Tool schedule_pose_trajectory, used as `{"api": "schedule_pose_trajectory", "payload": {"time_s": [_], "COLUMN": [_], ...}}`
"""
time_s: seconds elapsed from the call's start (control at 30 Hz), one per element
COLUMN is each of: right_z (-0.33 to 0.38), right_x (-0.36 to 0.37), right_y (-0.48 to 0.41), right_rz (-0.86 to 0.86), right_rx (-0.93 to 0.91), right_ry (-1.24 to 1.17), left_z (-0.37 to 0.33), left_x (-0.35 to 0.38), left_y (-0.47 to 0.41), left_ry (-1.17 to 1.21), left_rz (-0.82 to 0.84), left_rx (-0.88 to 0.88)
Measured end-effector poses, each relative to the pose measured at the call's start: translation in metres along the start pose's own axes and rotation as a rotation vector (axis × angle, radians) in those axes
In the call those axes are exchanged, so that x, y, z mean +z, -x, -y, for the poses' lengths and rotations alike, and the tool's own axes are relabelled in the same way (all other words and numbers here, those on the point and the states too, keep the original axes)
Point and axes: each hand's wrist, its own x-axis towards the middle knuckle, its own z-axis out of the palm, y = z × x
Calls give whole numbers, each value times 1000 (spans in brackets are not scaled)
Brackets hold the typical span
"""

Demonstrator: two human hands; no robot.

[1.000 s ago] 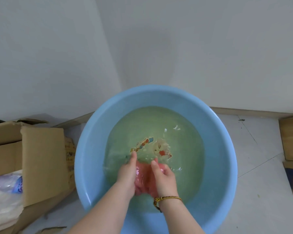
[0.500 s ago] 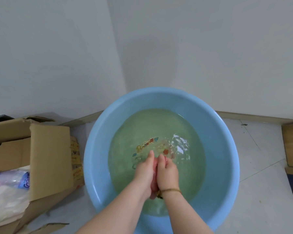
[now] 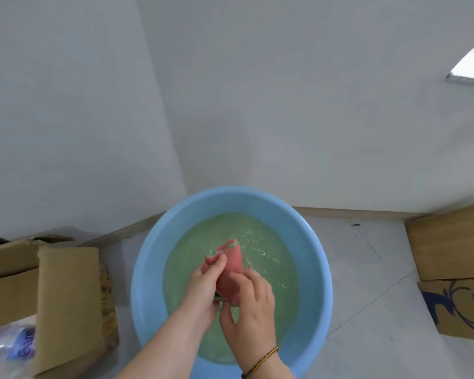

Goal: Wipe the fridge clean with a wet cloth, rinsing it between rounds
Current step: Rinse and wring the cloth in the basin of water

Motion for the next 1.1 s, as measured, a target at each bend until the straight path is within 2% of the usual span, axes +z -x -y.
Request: {"api": "schedule_pose_trajectory", "payload": {"time_s": [0.03, 0.07, 0.1, 0.13, 0.17, 0.2, 0.3, 0.33, 0.4, 0.5, 0.6, 0.67, 0.73, 0.8, 0.87, 0.97, 1.07, 1.1], "right_z": [3, 6, 14, 20, 25, 26, 25, 25, 21, 23, 30, 37, 43, 48, 50, 52, 49, 47], "right_x": [-4, -9, -16, -21, -26, -30, -43, -49, -54, -66, -70, -69, -71, -72, -70, -67, -68, -70], "right_y": [-1, -3, -8, -13, -18, -23, -42, -48, -53, -62, -69, -70, -72, -69, -69, -75, -80, -79], "right_rz": [-55, -34, 46, 199, 335, 415, 394, 314, 252, 241, 344, 372, 522, 743, 799, 870, 991, 1028], "right_rx": [54, 130, 234, 344, 417, 397, 177, 47, -154, -463, -438, -459, -422, -206, -70, 107, 317, 424], "right_ry": [-41, -122, -245, -385, -441, -414, -42, 135, 325, 509, 589, 683, 673, 608, 618, 542, 243, 111], "left_z": [-5, -10, -14, -18, -23, -27, -38, -43, -53, -66, -71, -68, -65, -61, -57, -57, -65, -67], "left_x": [1, 4, 6, 9, 11, 13, 11, 9, 5, 8, 16, 20, 25, 27, 28, 25, 21, 16], "left_y": [5, 10, 15, 22, 28, 32, 39, 43, 49, 59, 55, 45, 42, 42, 41, 38, 37, 35], "left_ry": [36, 57, 40, 4, -30, -44, -192, -258, -379, -652, -964, -1260, -1656, -1947, -2116, -2322, -2442, -2442], "left_rz": [6, 36, 69, 103, 117, 118, 156, 208, 364, 560, 545, 472, 407, 337, 292, 336, 445, 474], "left_rx": [2, 10, 25, 35, 48, 49, 17, -19, -120, -207, -195, -103, 31, 154, 293, 547, 736, 928]}}
